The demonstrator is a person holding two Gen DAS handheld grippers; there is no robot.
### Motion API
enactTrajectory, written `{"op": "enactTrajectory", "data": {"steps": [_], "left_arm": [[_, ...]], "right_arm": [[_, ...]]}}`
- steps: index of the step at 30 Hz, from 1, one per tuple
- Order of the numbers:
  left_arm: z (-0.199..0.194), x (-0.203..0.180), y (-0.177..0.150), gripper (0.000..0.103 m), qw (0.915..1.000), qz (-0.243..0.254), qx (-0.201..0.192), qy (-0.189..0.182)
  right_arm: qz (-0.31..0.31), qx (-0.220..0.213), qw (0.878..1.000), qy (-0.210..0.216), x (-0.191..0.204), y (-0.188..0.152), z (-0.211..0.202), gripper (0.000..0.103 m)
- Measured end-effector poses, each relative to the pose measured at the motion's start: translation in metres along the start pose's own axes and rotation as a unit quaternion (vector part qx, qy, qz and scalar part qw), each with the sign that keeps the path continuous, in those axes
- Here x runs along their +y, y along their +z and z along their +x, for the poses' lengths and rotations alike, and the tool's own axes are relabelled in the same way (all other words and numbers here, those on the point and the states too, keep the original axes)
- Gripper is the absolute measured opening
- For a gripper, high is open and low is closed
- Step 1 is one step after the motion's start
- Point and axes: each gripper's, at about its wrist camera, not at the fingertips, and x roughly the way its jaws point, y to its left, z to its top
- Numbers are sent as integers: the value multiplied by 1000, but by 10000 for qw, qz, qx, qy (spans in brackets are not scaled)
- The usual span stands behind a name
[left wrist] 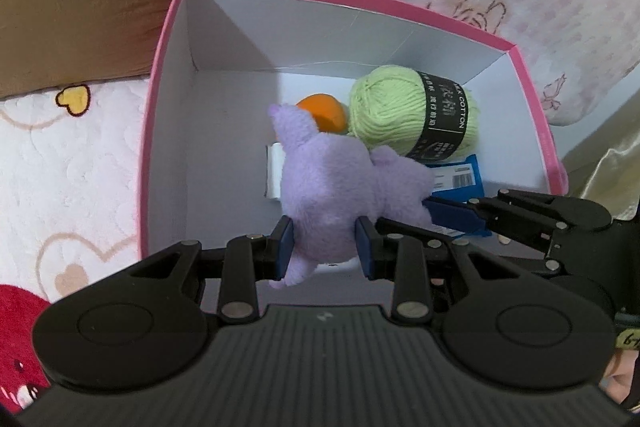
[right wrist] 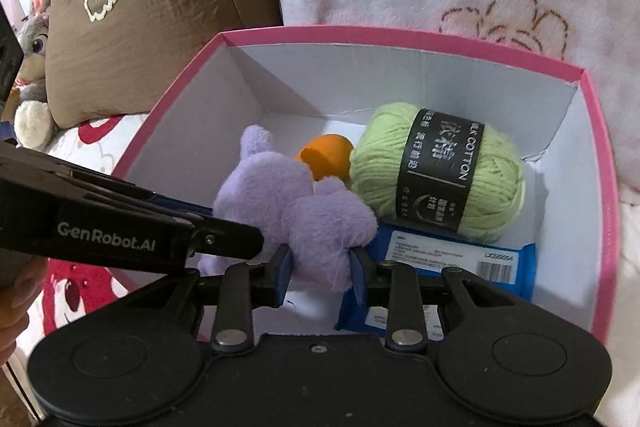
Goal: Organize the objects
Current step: 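Lower the plush toy into the box and open the left tool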
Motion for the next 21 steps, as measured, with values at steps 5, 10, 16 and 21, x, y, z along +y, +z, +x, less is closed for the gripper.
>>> {"op": "enactTrajectory", "data": {"steps": [5, 10, 16, 21], "left_arm": [[7, 0, -1, 31, 9999, 70, 70, 109], [14, -5, 0, 31, 9992, 217, 6, 338], [19, -6, -3, 31, 9992, 113, 1, 388], [24, -10, -7, 31, 9987, 105, -57, 495]], "right_arm": [[30, 48, 10000, 28, -3, -4, 7, 35], [231, 159, 9996, -45, -9, -5, 15, 33], [265, 147, 9993, -200, -13, -8, 15, 34], [306, 11, 9990, -332, -18, -15, 4, 35]]}}
